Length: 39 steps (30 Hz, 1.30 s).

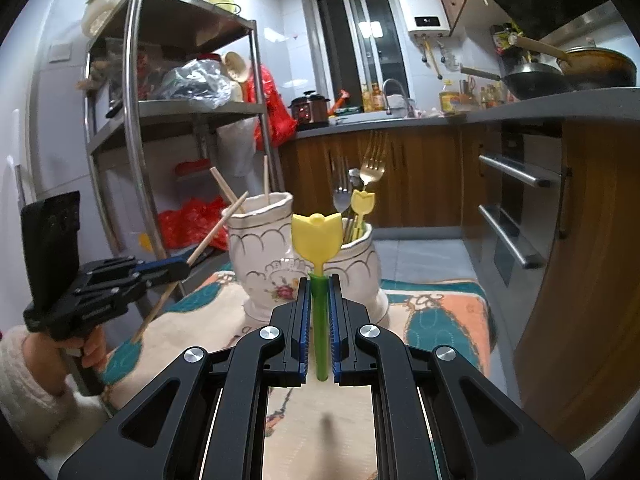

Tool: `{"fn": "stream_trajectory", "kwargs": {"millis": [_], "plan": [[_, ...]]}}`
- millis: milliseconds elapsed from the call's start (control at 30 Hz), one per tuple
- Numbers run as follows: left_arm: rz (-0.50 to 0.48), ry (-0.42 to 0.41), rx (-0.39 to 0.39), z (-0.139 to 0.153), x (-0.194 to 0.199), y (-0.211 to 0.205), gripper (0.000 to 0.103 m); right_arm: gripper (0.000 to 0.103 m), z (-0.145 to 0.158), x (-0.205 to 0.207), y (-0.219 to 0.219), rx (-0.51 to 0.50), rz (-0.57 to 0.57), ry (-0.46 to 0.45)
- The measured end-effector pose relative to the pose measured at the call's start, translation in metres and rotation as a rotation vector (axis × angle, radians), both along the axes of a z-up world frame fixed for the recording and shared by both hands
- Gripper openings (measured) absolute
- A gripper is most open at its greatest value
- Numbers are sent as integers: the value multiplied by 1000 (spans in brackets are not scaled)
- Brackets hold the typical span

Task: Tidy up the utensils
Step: 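Lower green utensil into short cup with right gripper while left lowers chopstick into tall cup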

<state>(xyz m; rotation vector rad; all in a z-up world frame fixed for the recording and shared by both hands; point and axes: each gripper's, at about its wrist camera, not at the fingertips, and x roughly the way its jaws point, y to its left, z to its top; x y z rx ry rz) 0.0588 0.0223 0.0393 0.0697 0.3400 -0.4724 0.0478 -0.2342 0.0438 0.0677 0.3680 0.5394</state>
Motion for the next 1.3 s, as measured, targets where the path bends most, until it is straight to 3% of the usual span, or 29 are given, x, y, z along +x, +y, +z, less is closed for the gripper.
{"fn": "stream_trajectory", "kwargs": {"millis": [233,567,933,1300], "plan": [[1,-86,-83,24,4,5,6,10,17,8,5,9,6,-40],[35,-208,-294,69,58,7,5,10,58,38,12,70,-12,-131],[89,-276,-268,75,106,-24,5,10,59,76,14,101,-22,-145],[134,-374,-81,56,103,-54,6,10,28,93,22,62,4,-88]]}}
